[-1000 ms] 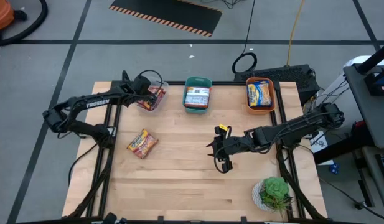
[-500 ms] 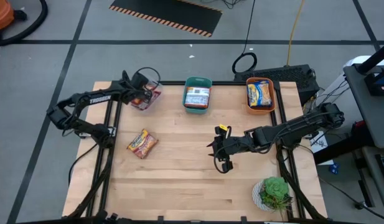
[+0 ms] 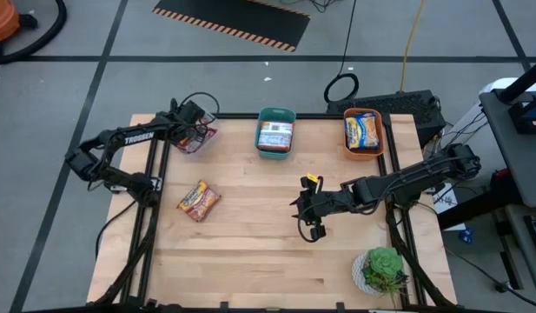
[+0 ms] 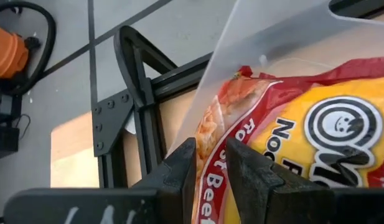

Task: Sort Maruchan noodles
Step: Put the right red noodle pack into the transparent bin, then adjust the transparent bin

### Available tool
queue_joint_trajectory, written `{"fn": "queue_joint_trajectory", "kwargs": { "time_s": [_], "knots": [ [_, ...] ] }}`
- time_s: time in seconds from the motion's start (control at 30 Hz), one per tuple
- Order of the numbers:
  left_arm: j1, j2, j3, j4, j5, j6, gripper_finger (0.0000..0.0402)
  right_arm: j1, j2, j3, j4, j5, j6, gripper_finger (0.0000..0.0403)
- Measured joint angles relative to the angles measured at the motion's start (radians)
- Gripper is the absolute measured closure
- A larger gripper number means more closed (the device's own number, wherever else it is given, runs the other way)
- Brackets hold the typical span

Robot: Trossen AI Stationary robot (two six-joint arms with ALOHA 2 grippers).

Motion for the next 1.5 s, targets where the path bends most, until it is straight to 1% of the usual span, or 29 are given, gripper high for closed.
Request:
{"fn": "queue_joint_trajectory", "kwargs": {
  "time_s": [0.23,0.37,0.47,0.6,0.7,0.83,0.97,1.13,1.37,1.43,1.5],
  "knots": [
    [-0.076,-0.046,0.000,0.028,0.022,0.023,0.0309,0.000,0.000,0.000,0.000,0.000,0.000,0.0245],
    [-0.129,-0.059,0.000,0.079,0.034,0.015,0.0309,-0.002,0.000,0.000,0.000,0.000,-0.012,0.0245],
    [-0.162,-0.059,0.000,0.125,0.114,0.017,0.0309,-0.002,0.000,0.000,0.001,0.000,-0.016,0.0245],
    [-0.197,-0.059,0.000,0.183,0.277,0.018,0.0309,-0.002,0.000,0.000,0.015,0.000,-0.018,0.0245],
    [-0.217,-0.059,0.000,0.202,0.338,0.022,0.0309,-0.002,0.000,0.000,0.030,0.000,-0.018,0.0245],
    [-0.226,-0.056,0.000,0.203,0.343,0.042,0.0309,-0.002,0.000,0.000,0.037,0.000,-0.018,0.0245],
    [-0.216,-0.019,0.000,0.232,0.343,0.070,0.0309,-0.002,0.000,0.000,0.039,0.000,-0.019,0.0245],
    [-0.215,0.081,0.002,0.260,0.342,0.080,0.0309,-0.005,0.000,0.000,0.065,0.001,-0.016,0.0245],
    [-0.217,0.200,0.002,0.369,0.338,0.150,0.0309,-0.005,0.000,0.000,0.190,-0.003,-0.017,0.0245],
    [-0.217,0.224,0.002,0.412,0.310,0.173,0.0309,-0.005,0.000,0.000,0.221,-0.003,-0.023,0.0245],
    [-0.216,0.240,0.002,0.450,0.242,0.201,0.0309,-0.005,0.000,0.000,0.244,-0.003,-0.030,0.0245]
  ]
}}
